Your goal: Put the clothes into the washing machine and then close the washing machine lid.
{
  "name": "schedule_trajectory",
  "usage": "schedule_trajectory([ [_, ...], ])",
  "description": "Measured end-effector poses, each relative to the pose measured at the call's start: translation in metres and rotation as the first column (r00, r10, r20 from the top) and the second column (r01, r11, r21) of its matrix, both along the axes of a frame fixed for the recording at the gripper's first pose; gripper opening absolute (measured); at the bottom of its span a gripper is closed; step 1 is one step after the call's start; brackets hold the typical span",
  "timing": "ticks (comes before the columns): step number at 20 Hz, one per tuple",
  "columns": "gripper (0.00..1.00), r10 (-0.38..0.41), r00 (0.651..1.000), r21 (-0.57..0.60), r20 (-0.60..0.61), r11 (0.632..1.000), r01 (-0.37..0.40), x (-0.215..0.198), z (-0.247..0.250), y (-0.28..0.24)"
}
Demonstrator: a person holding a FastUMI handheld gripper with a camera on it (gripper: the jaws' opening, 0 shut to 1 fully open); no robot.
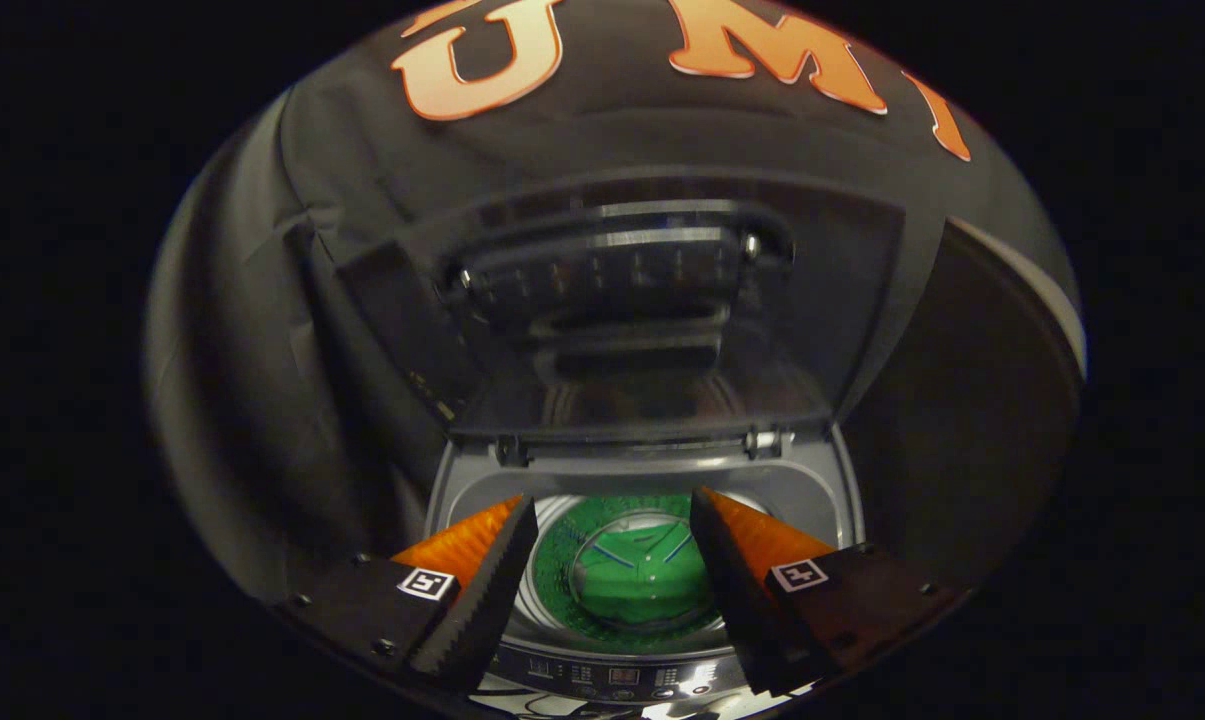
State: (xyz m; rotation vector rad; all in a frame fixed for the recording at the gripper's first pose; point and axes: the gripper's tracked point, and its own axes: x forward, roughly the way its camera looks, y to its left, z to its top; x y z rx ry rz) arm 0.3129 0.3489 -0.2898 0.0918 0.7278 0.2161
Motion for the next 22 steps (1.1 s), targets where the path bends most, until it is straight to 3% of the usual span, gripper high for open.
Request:
schedule_trajectory([
  [6,0.99,-0.007,0.987,0.022,0.161,1.0,0.003,0.048,0.095,-0.002],
  [11,0.98,-0.02,0.968,0.013,0.251,1.0,0.017,0.088,0.135,-0.009],
  [16,0.99,-0.044,0.967,-0.006,0.25,0.999,0.047,0.131,0.128,-0.016],
  [22,0.99,-0.064,0.968,-0.031,0.241,0.997,0.074,0.142,0.113,-0.018],
])
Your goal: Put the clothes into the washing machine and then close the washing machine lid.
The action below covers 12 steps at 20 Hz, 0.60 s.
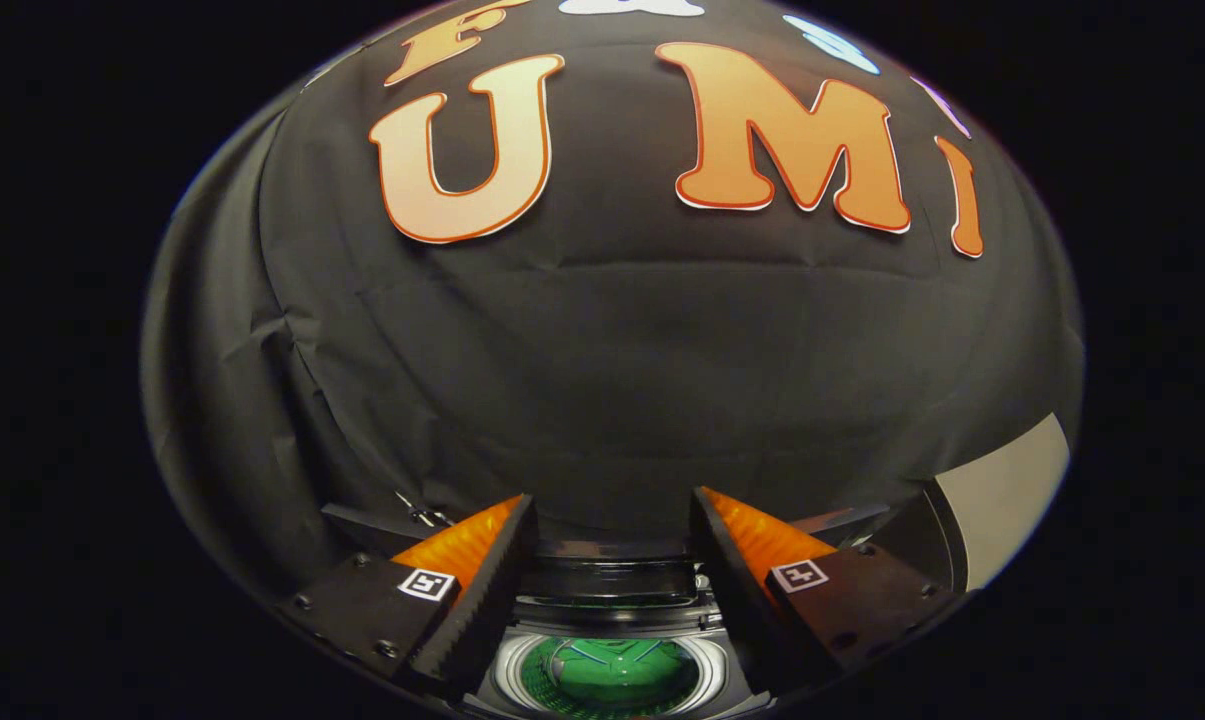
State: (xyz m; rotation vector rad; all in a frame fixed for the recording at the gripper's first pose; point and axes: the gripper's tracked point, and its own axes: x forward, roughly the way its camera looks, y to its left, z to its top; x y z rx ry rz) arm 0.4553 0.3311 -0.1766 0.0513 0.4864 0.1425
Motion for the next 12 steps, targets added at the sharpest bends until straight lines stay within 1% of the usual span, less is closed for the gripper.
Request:
schedule_trajectory([
  [3,0.99,-0.011,1.0,0.002,0.028,1.0,0.011,-0.003,-0.002,-0.001],
  [6,0.99,-0.024,0.998,0.01,0.052,1.0,0.024,-0.015,-0.003,-0.003],
  [12,0.99,-0.033,0.995,0.016,0.091,0.999,0.032,-0.05,-0.004,-0.006],
])
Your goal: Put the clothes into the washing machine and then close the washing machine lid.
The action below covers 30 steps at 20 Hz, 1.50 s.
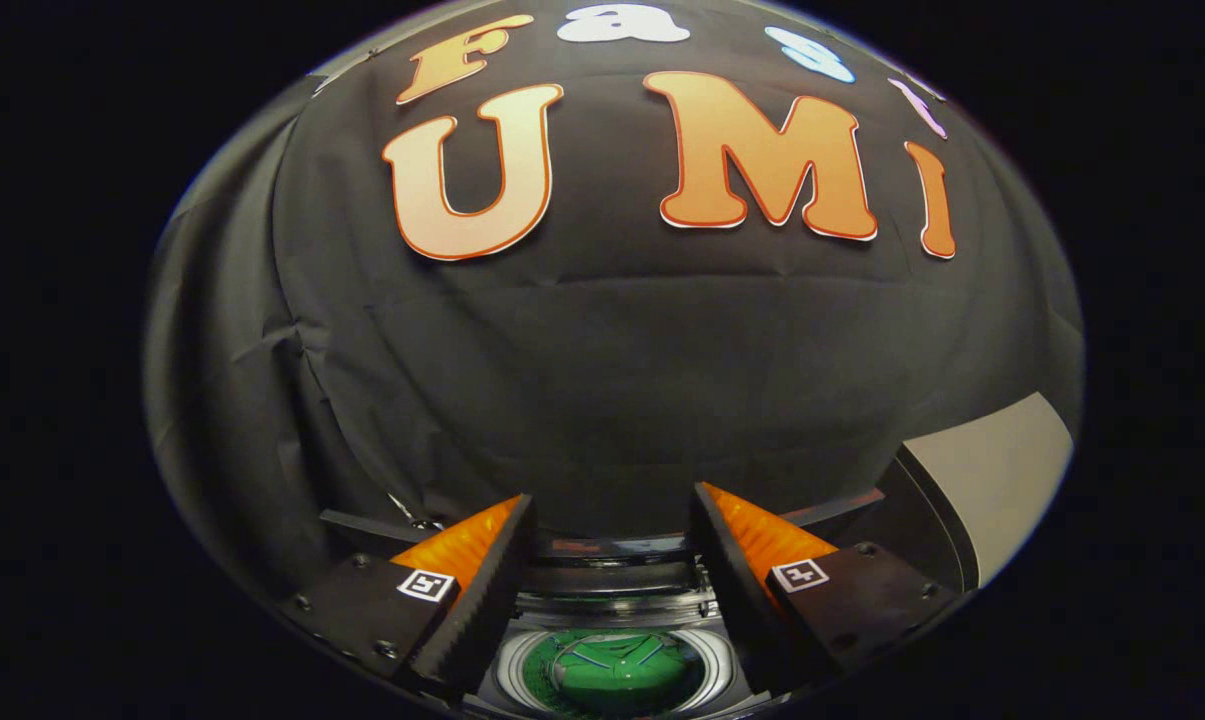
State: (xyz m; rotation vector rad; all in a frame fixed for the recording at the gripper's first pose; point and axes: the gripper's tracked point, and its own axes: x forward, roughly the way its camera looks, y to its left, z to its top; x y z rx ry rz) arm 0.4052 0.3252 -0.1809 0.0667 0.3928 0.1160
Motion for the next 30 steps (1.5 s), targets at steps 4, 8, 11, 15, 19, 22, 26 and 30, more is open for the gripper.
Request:
schedule_trajectory([
  [4,0.99,-0.002,1.0,-0.006,0.024,1.0,0.002,-0.024,-0.006,-0.001],
  [8,0.99,-0.007,0.998,-0.011,0.06,1.0,0.008,-0.043,-0.009,-0.002],
  [11,0.99,-0.012,0.995,-0.001,0.096,1.0,0.012,-0.052,-0.01,-0.003],
  [15,0.99,-0.012,0.989,-0.015,0.146,1.0,0.014,-0.059,-0.011,-0.002],
  [19,1.0,-0.023,0.989,-0.008,0.147,1.0,0.025,-0.057,-0.016,-0.002],
  [22,0.99,-0.03,0.999,0.051,-0.019,0.998,0.031,-0.071,-0.079,0.001],
  [26,0.98,-0.038,0.994,0.069,-0.1,0.997,0.045,-0.088,-0.146,-0.004],
  [30,0.98,-0.022,0.986,0.076,-0.168,0.996,0.036,-0.101,-0.182,0.002],
])
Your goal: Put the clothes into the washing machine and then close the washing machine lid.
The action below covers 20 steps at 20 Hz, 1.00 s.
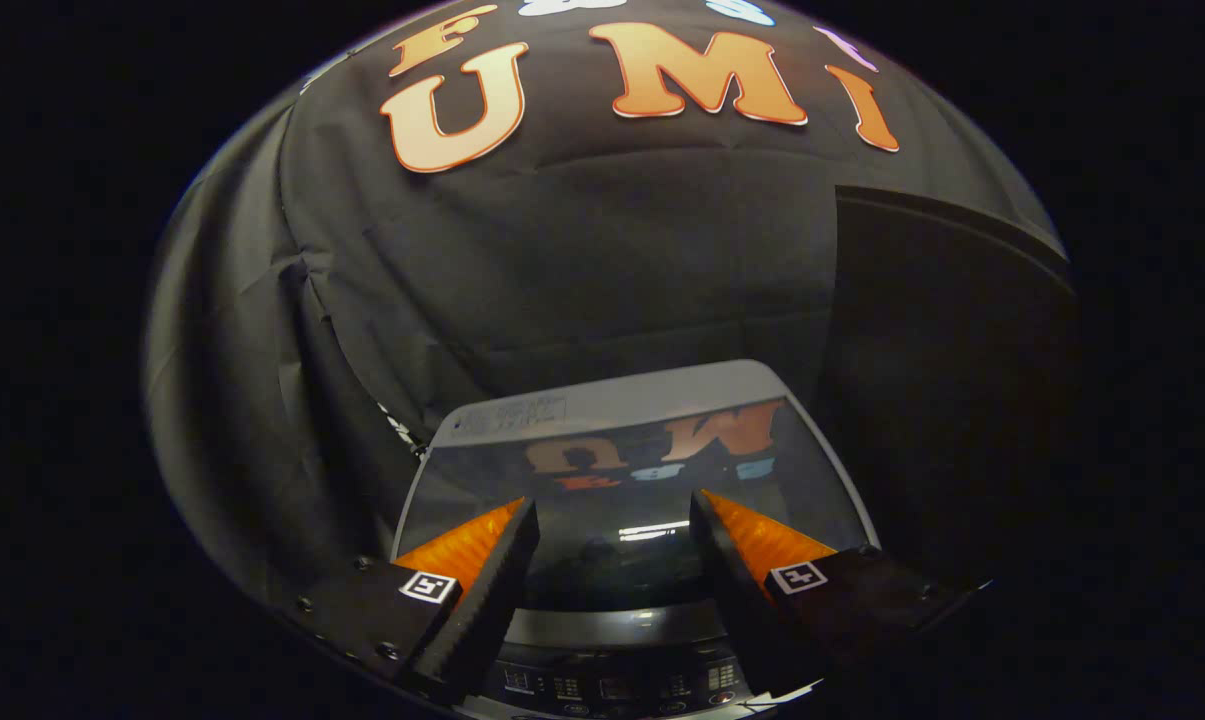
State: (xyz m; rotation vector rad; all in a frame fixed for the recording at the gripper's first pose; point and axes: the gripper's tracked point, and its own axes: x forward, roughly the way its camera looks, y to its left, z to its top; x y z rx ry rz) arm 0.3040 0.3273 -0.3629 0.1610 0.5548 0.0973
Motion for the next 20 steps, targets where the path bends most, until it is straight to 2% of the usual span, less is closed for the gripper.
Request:
schedule_trajectory([
  [5,0.98,0.039,0.997,-0.042,-0.072,0.998,-0.042,-0.01,-0.029,0.003],
  [8,0.98,0.051,0.996,-0.052,-0.068,0.997,-0.054,-0.011,-0.022,-0.001],
  [14,0.98,0.076,0.989,-0.059,0.123,0.996,-0.069,-0.021,0.094,-0.025],
  [20,0.98,0.109,0.935,-0.088,0.337,0.993,-0.084,-0.06,0.237,-0.079],
])
